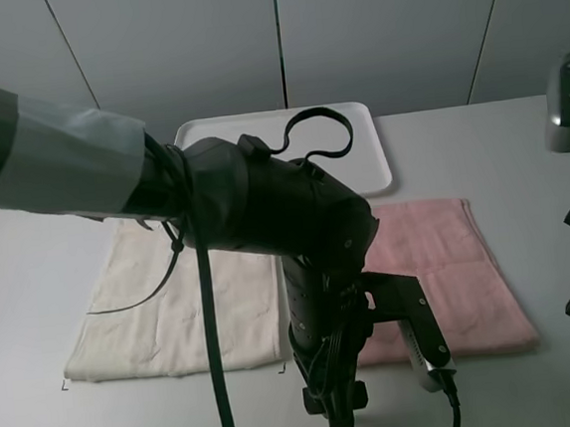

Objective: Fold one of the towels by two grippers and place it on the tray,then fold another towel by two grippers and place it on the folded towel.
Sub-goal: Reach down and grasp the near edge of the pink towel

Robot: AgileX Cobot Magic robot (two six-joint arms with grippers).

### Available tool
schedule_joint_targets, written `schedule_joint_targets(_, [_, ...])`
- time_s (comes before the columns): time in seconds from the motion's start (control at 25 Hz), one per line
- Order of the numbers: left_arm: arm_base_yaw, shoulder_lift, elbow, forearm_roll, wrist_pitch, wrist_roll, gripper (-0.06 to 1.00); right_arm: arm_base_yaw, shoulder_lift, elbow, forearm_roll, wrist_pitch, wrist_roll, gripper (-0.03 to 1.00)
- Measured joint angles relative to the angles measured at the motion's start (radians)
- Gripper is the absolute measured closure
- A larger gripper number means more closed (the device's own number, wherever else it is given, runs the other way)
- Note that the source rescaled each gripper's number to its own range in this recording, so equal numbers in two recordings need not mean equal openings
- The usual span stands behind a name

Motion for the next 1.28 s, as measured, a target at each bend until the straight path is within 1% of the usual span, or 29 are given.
schedule_joint_targets(0.08, [0.000, 0.004, -0.006, 0.000, 0.002, -0.001, -0.03, 0.037, 0.044, 0.000, 0.000, -0.002, -0.037, -0.03])
schedule_joint_targets(0.2, [0.000, 0.008, -0.008, 0.002, 0.009, -0.002, -0.03, 0.067, 0.098, 0.000, 0.002, -0.016, -0.092, -0.03])
schedule_joint_targets(0.48, [0.000, 0.008, -0.009, 0.010, 0.013, -0.002, -0.03, 0.080, 0.200, 0.023, 0.028, -0.071, -0.220, -0.03])
schedule_joint_targets(0.76, [-0.002, 0.008, -0.009, 0.016, 0.014, -0.002, -0.03, 0.089, 0.228, 0.163, 0.048, -0.227, -0.353, -0.03])
schedule_joint_targets(0.96, [-0.002, 0.008, -0.009, 0.019, 0.014, -0.002, -0.03, 0.117, 0.228, 0.268, 0.052, -0.412, -0.421, -0.03])
schedule_joint_targets(1.08, [-0.004, 0.008, -0.009, 0.027, 0.014, -0.002, -0.03, 0.117, 0.228, 0.301, 0.006, -0.463, -0.430, -0.03])
schedule_joint_targets(1.2, [-0.006, 0.010, -0.009, 0.032, 0.014, -0.002, -0.03, 0.119, 0.228, 0.324, -0.052, -0.491, -0.432, -0.03])
schedule_joint_targets(1.28, [-0.007, 0.010, -0.009, 0.034, 0.014, -0.002, -0.03, 0.119, 0.228, 0.336, -0.088, -0.516, -0.411, -0.03])
